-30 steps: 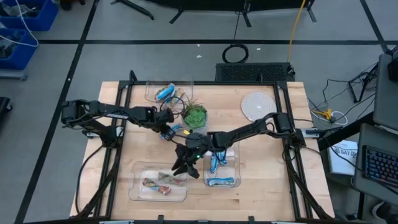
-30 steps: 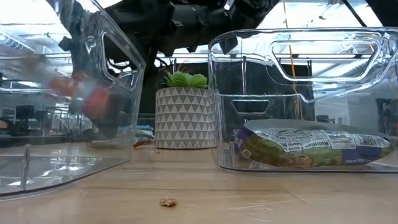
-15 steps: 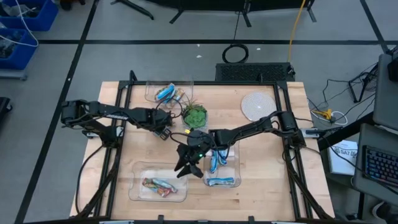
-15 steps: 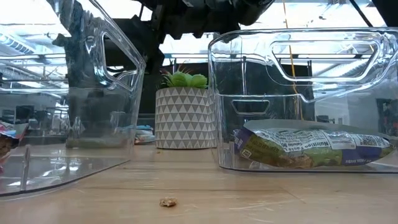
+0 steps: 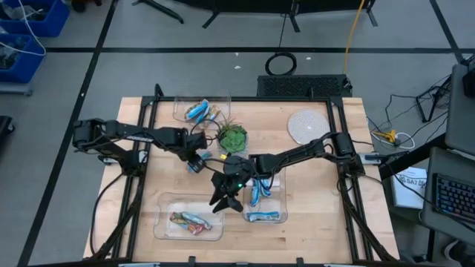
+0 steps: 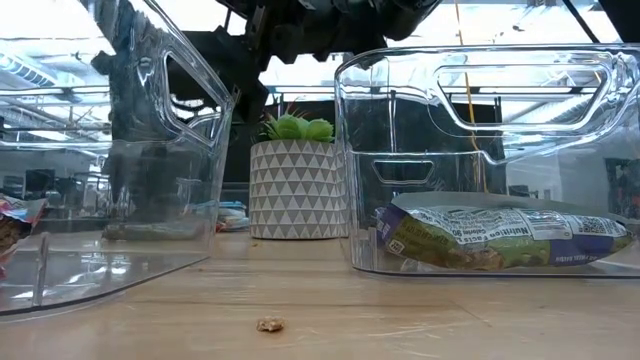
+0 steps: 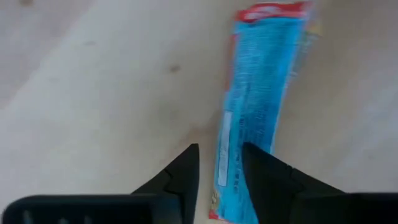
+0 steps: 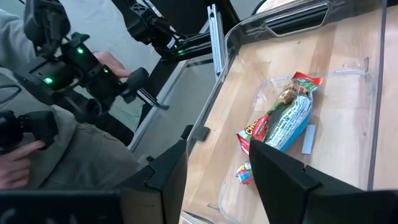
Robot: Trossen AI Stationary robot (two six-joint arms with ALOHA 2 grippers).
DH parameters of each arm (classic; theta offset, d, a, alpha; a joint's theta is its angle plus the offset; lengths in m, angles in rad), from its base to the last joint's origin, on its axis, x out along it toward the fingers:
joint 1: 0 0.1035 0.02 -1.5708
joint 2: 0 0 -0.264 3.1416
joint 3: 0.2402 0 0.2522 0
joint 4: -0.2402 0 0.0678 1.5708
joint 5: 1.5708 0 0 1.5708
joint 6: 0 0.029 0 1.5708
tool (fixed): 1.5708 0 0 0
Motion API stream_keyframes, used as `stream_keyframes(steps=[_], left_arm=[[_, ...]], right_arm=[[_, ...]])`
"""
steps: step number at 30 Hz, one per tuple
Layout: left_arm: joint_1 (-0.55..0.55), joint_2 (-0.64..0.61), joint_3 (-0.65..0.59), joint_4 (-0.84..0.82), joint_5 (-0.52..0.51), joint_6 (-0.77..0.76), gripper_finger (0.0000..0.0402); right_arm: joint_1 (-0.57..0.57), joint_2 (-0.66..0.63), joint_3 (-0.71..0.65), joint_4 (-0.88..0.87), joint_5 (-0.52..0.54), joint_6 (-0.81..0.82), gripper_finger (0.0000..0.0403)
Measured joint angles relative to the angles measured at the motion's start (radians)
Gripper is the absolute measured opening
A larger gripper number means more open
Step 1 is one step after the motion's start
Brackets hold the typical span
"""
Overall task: Pick and place Granola Bars by type
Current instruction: Put the red granola bar into the bottom transparent bin
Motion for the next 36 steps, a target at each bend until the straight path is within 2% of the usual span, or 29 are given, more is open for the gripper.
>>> stream_keyframes(steps=[3,9,17,19,21,25,27,28,33,36], left_arm=[[-0.003,-0.001,0.043,-0.037,0.064,0.003,0.0157],[-0.046,0.008,0.066,-0.024,0.045,0.040,0.0217],[-0.059,0.158,0.069,0.005,-0.014,-0.076,0.0237],[-0.058,0.189,0.071,0.010,-0.017,-0.090,0.0227],[-0.053,0.202,0.071,0.006,-0.008,-0.098,0.0199],[-0.053,0.157,0.066,-0.017,0.005,-0.102,0.0096],[-0.053,0.107,0.061,-0.038,0.017,-0.104,0.0039],[-0.053,0.075,0.061,-0.048,0.027,-0.110,0.0024],[-0.063,-0.122,0.064,-0.166,0.017,-0.192,0.0027],[-0.113,-0.242,0.099,-0.262,0.031,-0.225,0.0015]], right_arm=[[0.000,0.000,0.000,-0.002,0.000,0.000,0.0166],[-0.008,0.000,0.000,0.002,0.000,0.013,0.0166],[-0.011,0.000,0.000,0.010,-0.001,0.015,0.0166],[-0.011,0.000,0.000,0.010,-0.001,0.015,0.0167],[-0.011,0.000,0.000,0.009,-0.003,0.019,0.0167],[-0.015,-0.005,0.000,-0.031,-0.044,0.031,0.0167],[-0.022,-0.027,-0.001,-0.122,-0.051,0.034,0.0166],[-0.030,-0.045,-0.001,-0.164,-0.050,0.023,0.0164],[-0.073,-0.223,-0.002,-0.267,-0.011,-0.093,0.0146],[-0.088,-0.362,0.000,-0.338,0.021,-0.132,0.0140]])
